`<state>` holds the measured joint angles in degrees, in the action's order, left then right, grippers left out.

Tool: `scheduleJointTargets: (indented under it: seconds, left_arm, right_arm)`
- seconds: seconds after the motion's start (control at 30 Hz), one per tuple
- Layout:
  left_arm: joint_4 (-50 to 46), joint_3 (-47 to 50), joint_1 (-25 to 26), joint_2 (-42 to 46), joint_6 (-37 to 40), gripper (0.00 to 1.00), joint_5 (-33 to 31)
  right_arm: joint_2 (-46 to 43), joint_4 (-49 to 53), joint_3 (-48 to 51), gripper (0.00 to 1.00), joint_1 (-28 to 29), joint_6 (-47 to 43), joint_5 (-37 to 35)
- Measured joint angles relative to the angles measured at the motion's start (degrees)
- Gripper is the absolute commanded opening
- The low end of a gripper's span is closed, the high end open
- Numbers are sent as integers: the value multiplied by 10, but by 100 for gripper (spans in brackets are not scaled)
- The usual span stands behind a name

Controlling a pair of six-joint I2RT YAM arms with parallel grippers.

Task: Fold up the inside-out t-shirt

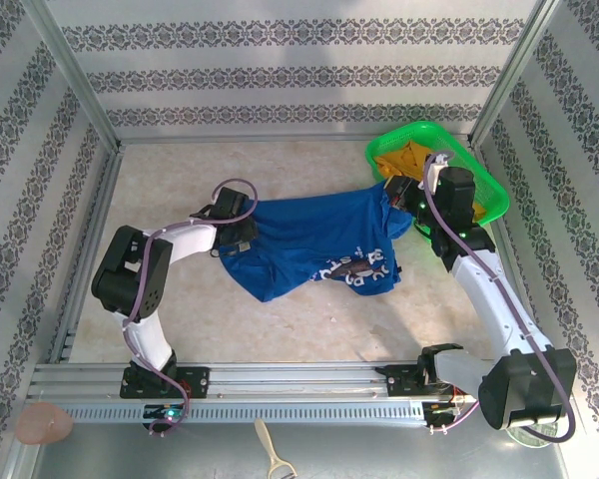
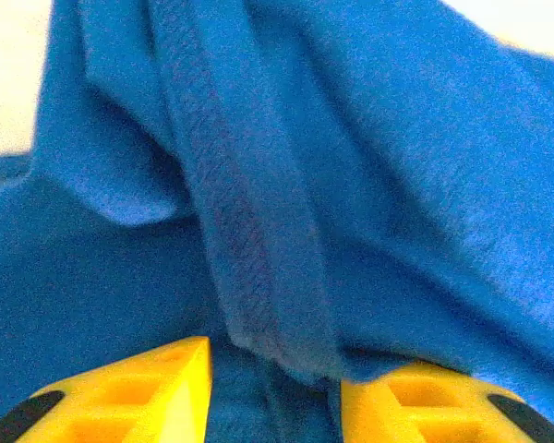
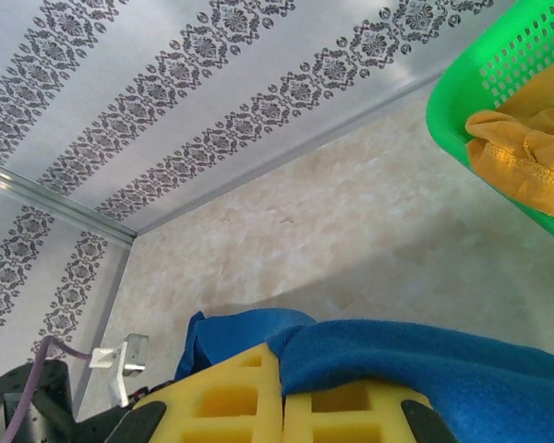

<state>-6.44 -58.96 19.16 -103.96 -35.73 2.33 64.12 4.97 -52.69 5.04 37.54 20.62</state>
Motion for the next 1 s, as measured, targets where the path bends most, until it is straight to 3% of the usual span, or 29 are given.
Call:
scheduleJointTargets:
  seconds: [0.1, 0.27, 0.43, 0.7, 1.0]
  left_arm:
    - [-1, -23, 0, -18, 4, 0, 0]
    - [-15, -55, 0, -12, 27, 0, 0]
    - [-52, -59, -17, 89, 53, 0, 27]
    - [-109, -123, -124, 302, 71, 0, 198]
    - [-139, -197, -155, 403, 57, 2, 360]
  right_arm:
    - [-2, 7, -6, 0, 0, 0, 1]
    - [-6, 27, -36, 0, -8, 0, 14]
    - [-24, 41, -66, 0, -51, 0, 29]
    - [-74, 86, -110, 0, -80, 0, 50]
    - [-127, 133, -181, 0, -83, 3, 78]
